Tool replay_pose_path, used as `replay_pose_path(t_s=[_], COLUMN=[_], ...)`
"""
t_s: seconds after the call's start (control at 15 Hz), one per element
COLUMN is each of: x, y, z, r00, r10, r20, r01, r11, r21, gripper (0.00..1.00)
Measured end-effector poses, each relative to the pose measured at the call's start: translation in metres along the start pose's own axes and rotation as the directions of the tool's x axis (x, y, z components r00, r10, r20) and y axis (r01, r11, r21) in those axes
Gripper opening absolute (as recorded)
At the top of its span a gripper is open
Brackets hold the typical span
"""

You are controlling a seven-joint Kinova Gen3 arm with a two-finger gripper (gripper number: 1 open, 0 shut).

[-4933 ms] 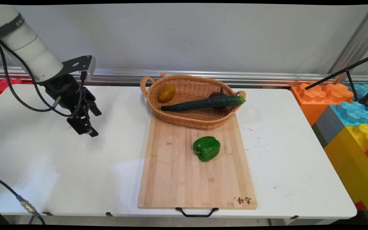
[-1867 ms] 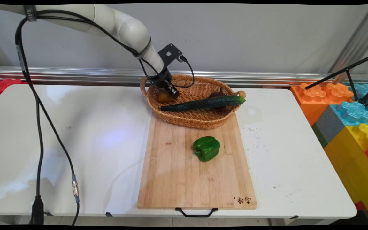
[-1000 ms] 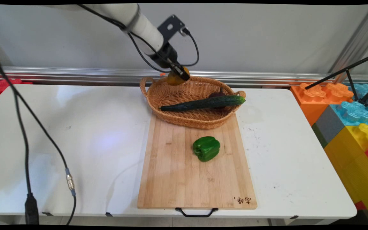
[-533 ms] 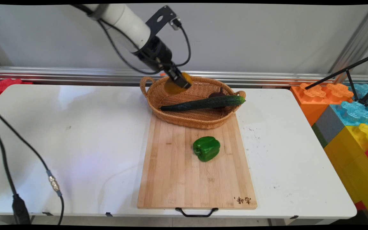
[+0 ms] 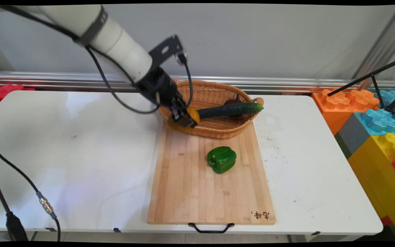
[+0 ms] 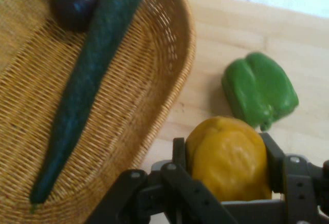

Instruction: Place the picked object on the cutting board

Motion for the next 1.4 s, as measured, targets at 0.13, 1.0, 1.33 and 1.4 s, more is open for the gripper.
replay_pose_path(t_s=[0.13, 1.0, 1.33, 1.4], x=[-0.009, -0.041, -0.042, -0.041], y=[0.006, 0.015, 0.017, 0.017], z=[0.019, 0.096, 0.113, 0.116], r00=[0.999, 0.979, 0.977, 0.977], r10=[0.030, 0.157, 0.177, 0.180], r20=[0.032, 0.132, 0.121, 0.116], r01=[-0.030, -0.155, -0.175, -0.178], r11=[1.000, 0.988, 0.984, 0.984], r21=[-0.008, -0.021, -0.029, -0.033], gripper=[0.00, 0.00, 0.00, 1.00])
